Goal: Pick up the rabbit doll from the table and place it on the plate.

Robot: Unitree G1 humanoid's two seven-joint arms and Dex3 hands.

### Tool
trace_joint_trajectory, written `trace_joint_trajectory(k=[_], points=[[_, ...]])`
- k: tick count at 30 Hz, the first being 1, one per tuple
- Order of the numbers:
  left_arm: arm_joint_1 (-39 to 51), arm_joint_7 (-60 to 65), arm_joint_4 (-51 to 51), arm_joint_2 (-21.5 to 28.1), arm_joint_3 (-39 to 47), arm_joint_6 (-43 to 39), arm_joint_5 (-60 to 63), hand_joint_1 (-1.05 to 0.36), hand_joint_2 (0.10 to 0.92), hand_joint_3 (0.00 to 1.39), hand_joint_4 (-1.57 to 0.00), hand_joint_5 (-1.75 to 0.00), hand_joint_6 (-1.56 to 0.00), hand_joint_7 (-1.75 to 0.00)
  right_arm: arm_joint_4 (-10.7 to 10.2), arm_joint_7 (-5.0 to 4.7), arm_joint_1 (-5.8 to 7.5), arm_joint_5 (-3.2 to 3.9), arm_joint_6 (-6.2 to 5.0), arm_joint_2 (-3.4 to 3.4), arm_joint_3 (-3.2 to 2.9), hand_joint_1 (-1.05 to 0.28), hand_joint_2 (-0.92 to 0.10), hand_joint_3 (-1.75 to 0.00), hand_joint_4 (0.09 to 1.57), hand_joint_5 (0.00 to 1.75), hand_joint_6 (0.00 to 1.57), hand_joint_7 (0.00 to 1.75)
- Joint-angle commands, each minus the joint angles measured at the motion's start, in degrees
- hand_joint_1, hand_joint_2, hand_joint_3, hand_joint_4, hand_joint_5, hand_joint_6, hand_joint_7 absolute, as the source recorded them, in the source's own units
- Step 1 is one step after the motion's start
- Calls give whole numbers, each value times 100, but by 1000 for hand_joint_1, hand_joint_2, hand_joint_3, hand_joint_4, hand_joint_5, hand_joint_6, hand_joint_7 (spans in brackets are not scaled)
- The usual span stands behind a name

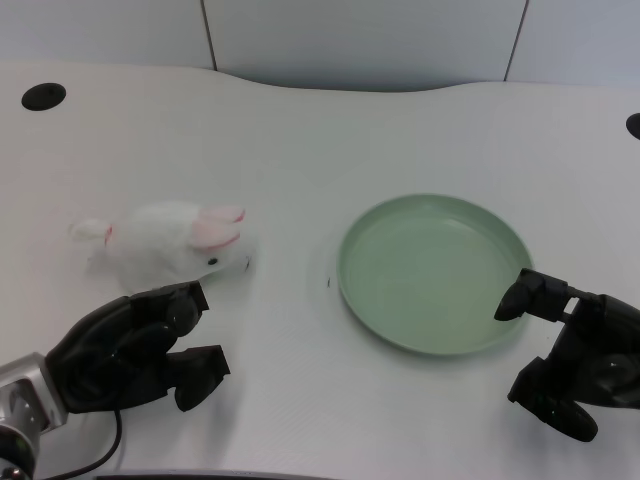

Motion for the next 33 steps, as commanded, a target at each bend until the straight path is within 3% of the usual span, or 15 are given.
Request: trace_joint_trajectory(k=[1, 3, 7, 12, 16, 18, 21, 24, 27, 29, 30, 33], points=[[-29, -31, 48, 106, 8, -4, 34, -403, 803, 18, -790, -1746, -759, -1372, 8, 21, -41, -20, 43, -26, -83, -628, -853, -13, 1115, 1746, 934, 1342], [-23, -42, 44, 96, 25, -33, 17, -399, 802, 19, -794, -1746, -740, -1403, -26, 21, -24, 14, 1, -15, -73, -632, -866, -19, 1109, 1746, 923, 1381], [-29, -48, 52, 94, 21, 57, 15, -402, 804, 21, -796, -1746, -739, -1420, -11, 21, -47, -12, 43, -30, -49, -620, -864, -16, 1117, 1746, 925, 1402], [-20, -10, 36, 97, 7, -11, 39, -409, 802, 27, -782, -1746, -775, -1341, -19, 21, -43, -42, -60, -33, -68, -659, -866, -15, 1137, 1746, 947, 1448], [-29, -23, 46, 108, 1, 12, 45, -409, 804, 32, -783, -1746, -769, -1348, -43, 21, -38, -2, -112, -14, -45, -613, -872, -18, 1135, 1746, 911, 1420], [-31, -7, 45, 111, -2, 23, 47, -410, 798, 29, -784, -1746, -767, -1356, -11, 21, -49, -24, -64, -21, -66, -636, -864, -13, 1144, 1746, 940, 1474], [-38, -54, 49, 107, 1, 30, 39, -407, 802, 33, -782, -1746, -753, -1349, -17, 21, -52, -31, -66, -30, -39, -646, -868, -14, 1148, 1746, 953, 1512], [-34, -73, 45, 96, 28, 51, 6, -391, 805, 35, -780, -1746, -752, -1341, -46, 21, -39, -24, -173, -29, -50, -654, -874, -17, 1159, 1746, 955, 1538], [-24, -43, 41, 89, 33, 31, 6, -395, 800, 33, -784, -1746, -761, -1339, -32, 21, -57, -16, -47, -40, -10, -658, -869, -13, 1167, 1746, 952, 1551], [-23, -24, 37, 95, 22, 19, 19, -398, 799, 33, -785, -1746, -763, -1337, -18, 21, -56, -22, -15, -37, -24, -660, -868, -13, 1168, 1746, 950, 1554], [-24, -12, 33, 100, 15, 11, 29, -402, 809, 41, -779, -1746, -776, -1293, -8, 21, -54, -27, -3, -34, -39, -641, -860, -8, 1148, 1746, 937, 1432], [-4, 113, 0, 94, 27, -52, 24, -419, 815, 49, -768, -1746, -794, -1267, -10, 21, -54, -21, 50, -33, -42, -624, -859, -7, 1122, 1746, 924, 1331]])
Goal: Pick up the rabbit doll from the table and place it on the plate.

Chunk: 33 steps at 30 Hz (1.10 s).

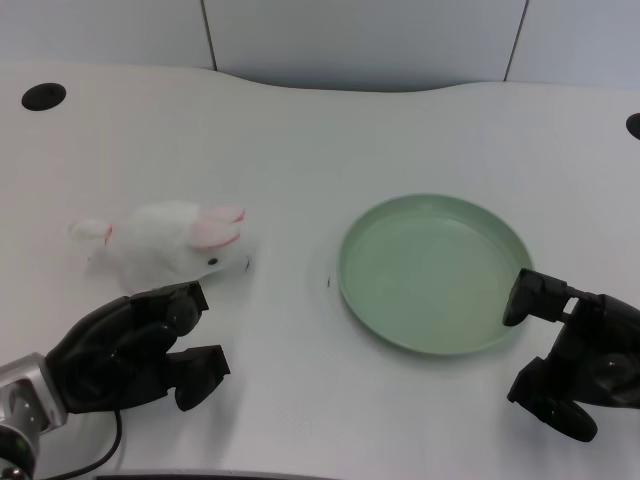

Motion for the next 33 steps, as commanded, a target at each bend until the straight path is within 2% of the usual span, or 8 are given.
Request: trace_joint_trajectory(k=[1, 4, 8, 14, 18, 21, 28, 33], points=[[58, 437, -82, 33, 125, -83, -66, -426, 817, 51, -764, -1746, -796, -1270, -23, 21, -52, -26, 27, -40, -34, -623, -860, -8, 1117, 1746, 925, 1323], [235, 1158, -446, -124, 284, -224, -198, -455, 791, 37, -741, -1746, -788, -1274, -42, 21, -49, -22, -22, -28, -45, -638, -867, -10, 1138, 1746, 930, 1544], [689, 1740, -1783, -358, 259, -547, -366, -527, 911, 112, -634, -1746, -552, -1528, -42, 21, -71, 17, 152, -15, 45, -617, -869, -11, 1153, 1746, 917, 1547], [1323, 2691, -3627, -454, -179, -2302, 167, -548, 921, 156, -619, -1746, -529, -1569, -86, 21, -50, 55, 33, 23, 6, -650, -863, -7, 1147, 1746, 940, 1416], [1080, 3136, -3307, -192, -343, -3972, 662, -618, 921, 138, -379, -1297, -725, -528, -106, 21, -42, 85, 126, 41, 60, -652, -841, -1, 1145, 1746, 944, 1425], [877, 3621, -3053, 50, -469, -4806, 1072, -683, 921, 167, -379, -861, -718, -173, -99, 21, -43, 95, 130, 38, 61, -644, -833, 0, 1144, 1746, 941, 1329], [422, 5448, -2675, 789, -759, -6285, 2729, -768, 921, 197, -305, -306, -501, -2, -69, 21, -76, 21, 376, 9, 70, -632, -831, -1, 1158, 1746, 934, 1408], [-188, 8215, -2080, 1425, -1383, -6242, 5107, -870, 921, 232, -210, -196, -362, 0, -100, 21, -46, 32, 297, 37, 71, -638, -844, -8, 1171, 1746, 963, 1383]])
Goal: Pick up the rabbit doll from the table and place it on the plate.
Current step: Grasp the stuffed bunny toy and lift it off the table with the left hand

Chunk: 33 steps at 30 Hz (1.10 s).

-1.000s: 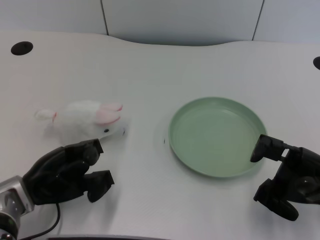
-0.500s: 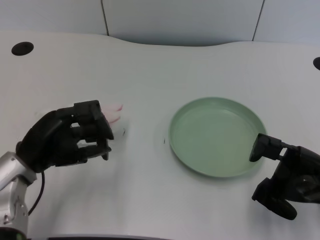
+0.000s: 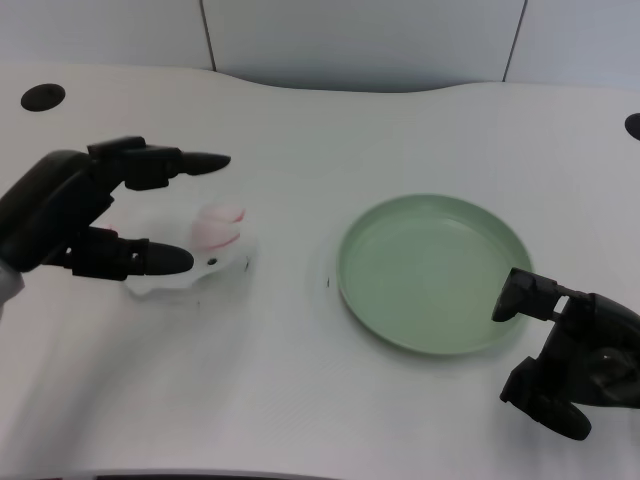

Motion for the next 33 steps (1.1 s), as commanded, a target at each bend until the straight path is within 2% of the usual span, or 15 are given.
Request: trace_joint_trajectory(k=[1, 5, 7, 9, 10, 12, 14, 17, 20, 23, 26, 29, 30, 32, 33], points=[[-477, 1804, 573, 478, -569, 99, 1337, -895, 921, 249, -202, -175, -340, -1, -34, 16, 1, 33, 13, -24, -21, -631, -837, -4, 1170, 1746, 962, 1389], [-951, 3010, 1464, 479, -1161, 316, 1823, -935, 921, 232, -254, -145, -340, -6, 1, 16, 1, -15, 35, -22, -76, -616, -826, -3, 1148, 1746, 950, 1255], [-1167, 3420, 1955, 334, -1395, 494, 1847, -959, 921, 231, -269, -134, -329, -6, -52, 16, 16, 36, -126, -5, -24, -620, -841, -12, 1146, 1746, 955, 1236], [-1313, 3692, 2288, 228, -1595, 644, 1843, -976, 921, 234, -277, -124, -313, -2, -55, 16, 7, 43, -170, 1, -20, -629, -846, -14, 1151, 1746, 972, 1277], [-1360, 3719, 2426, 156, -1665, 760, 1803, -987, 921, 235, -277, -117, -300, -1, -35, 16, 0, 4, -175, -10, -48, -636, -844, -12, 1155, 1746, 980, 1297], [-1414, 3565, 2651, 4, -1705, 945, 1618, -1015, 921, 238, -264, -98, -266, 0, -61, 16, 10, 38, -197, -11, -36, -636, -846, -12, 1153, 1746, 956, 1287], [-1423, 3361, 2822, -198, -1746, 1229, 1461, -1038, 921, 242, -261, -88, -243, 0, -53, 16, 32, 67, -134, -2, -104, -613, -841, -9, 1147, 1746, 948, 1238], [-1421, 3224, 2929, -373, -1875, 1546, 1363, -1047, 921, 299, -245, -64, -205, 0, -47, 16, 55, 29, -1, -10, -167, -592, -836, -6, 1147, 1746, 957, 1281], [-1431, 3075, 2987, -495, -2032, 1809, 1347, -1048, 921, 341, -224, -43, -163, 0, -106, 16, 70, 56, -100, 12, -122, -607, -851, -13, 1150, 1746, 952, 1332], [-1466, 2952, 3041, -616, -2238, 2174, 1412, -1048, 921, 346, -213, -33, -135, 0, -122, 16, 65, 55, -75, 13, -96, -612, -845, -9, 1152, 1746, 943, 1342], [-1509, 2864, 3089, -732, -2434, 2578, 1468, -1048, 921, 342, -218, -33, -140, -5, -122, 16, 65, 48, -45, 8, -131, -602, -843, -8, 1144, 1746, 939, 1290], [-1566, 2866, 3137, -841, -2748, 3104, 1668, -1048, 921, 339, -208, -26, -155, -12, -179, 16, 94, 24, -84, -3, -90, -633, -854, -12, 1151, 1746, 941, 1371], [-1604, 2912, 3156, -871, -2915, 3322, 1813, -1048, 921, 339, -207, -25, -157, -12, -209, 16, 100, 44, -60, -8, -64, -637, -855, -13, 1152, 1746, 939, 1384], [-1689, 2983, 3187, -909, -3205, 3681, 2057, -1048, 921, 292, -170, -8, -142, -3, -279, 16, 124, 85, -208, 6, -26, -659, -865, -16, 1169, 1746, 949, 1480], [-1727, 3061, 3201, -923, -3350, 3837, 2185, -1048, 921, 281, -164, -6, -140, -2, -302, 16, 126, 123, -199, 11, 7, -666, -869, -18, 1171, 1746, 947, 1500]])
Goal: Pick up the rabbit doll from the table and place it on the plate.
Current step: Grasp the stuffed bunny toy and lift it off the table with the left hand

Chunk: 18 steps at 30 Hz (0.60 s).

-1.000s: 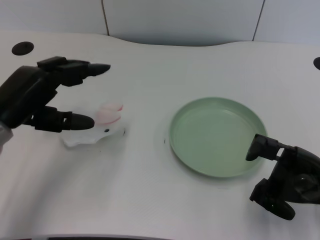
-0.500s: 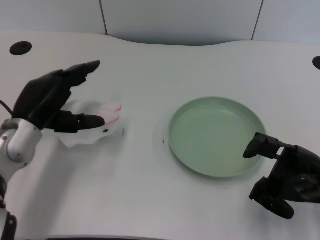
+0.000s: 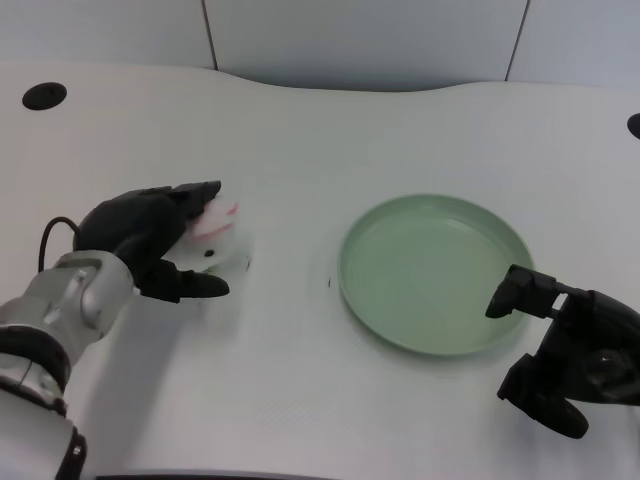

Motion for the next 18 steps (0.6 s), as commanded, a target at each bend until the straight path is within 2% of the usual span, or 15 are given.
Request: trace_joint_trajectory(k=[1, 2, 4, 5, 8, 9, 10, 11, 13, 14, 15, 16, 18], points=[[-94, 158, 116, -29, -439, 519, 401, -1048, 921, 271, -169, -9, -153, -8, -112, 15, 69, 146, -21, -48, 83, -654, -861, -13, 1168, 1746, 940, 1512], [-132, 184, 130, -38, -553, 645, 495, -1048, 921, 264, -170, -9, -158, -10, -111, 15, 63, 148, 52, -63, 125, -650, -852, -8, 1163, 1746, 943, 1526], [-209, 221, 152, -35, -692, 806, 606, -1048, 921, 228, -189, -18, -176, -15, -151, 15, 73, 218, 61, -74, 187, -655, -844, -5, 1154, 1746, 938, 1531], [-235, 233, 157, -27, -731, 843, 626, -1047, 921, 184, -210, -26, -198, -20, -175, 15, 80, 259, 60, -81, 223, -655, -845, -5, 1135, 1746, 915, 1455], [-310, 394, 168, 14, -881, 992, 738, -1011, 921, 113, -283, -56, -255, -31, -217, 15, 97, 437, 239, -103, 295, -635, -821, -2, 1110, 1746, 918, 1392], [-330, 518, 171, 32, -933, 1048, 783, -1004, 921, 103, -293, -60, -264, -31, -278, 15, 128, 545, 224, -91, 338, -630, -818, -1, 1106, 1746, 920, 1387], [-341, 603, 174, 42, -969, 1082, 805, -951, 914, 64, -414, -112, -354, -41, -326, 15, 151, 631, 200, -84, 381, -632, -828, -7, 1106, 1746, 899, 1530], [-348, 663, 177, 49, -998, 1105, 818, -931, 915, 45, -457, -127, -388, -38, -358, 15, 168, 703, 180, -85, 427, -632, -832, -9, 1106, 1746, 889, 1585], [-353, 832, 178, 55, -994, 1131, 807, -916, 918, 28, -491, -136, -417, -32, -427, 15, 197, 804, 122, -100, 507, -633, -835, -11, 1105, 1746, 879, 1630], [-355, 935, 179, 58, -977, 1140, 797, -785, 912, 17, -573, -926, -591, -557, -464, 15, 211, 842, 86, -109, 540, -669, -846, -16, 1119, 1746, 906, 1699], [-370, 1025, 182, 58, -993, 1164, 820, -737, 911, 10, -562, -1265, -599, -833, -499, 15, 228, 882, 85, -116, 564, -681, -849, -17, 1124, 1746, 914, 1722], [-381, 1079, 185, 58, -1010, 1179, 840, -678, 917, 52, -693, -1531, -693, -1134, -519, 15, 240, 915, 89, -122, 585, -689, -846, -16, 1129, 1746, 914, 1736], [-397, 1155, 191, 59, -1046, 1188, 871, -628, 920, 116, -780, -1684, -720, -1378, -529, 15, 248, 933, 68, -143, 617, -708, -844, -15, 1132, 1746, 910, 1744]])
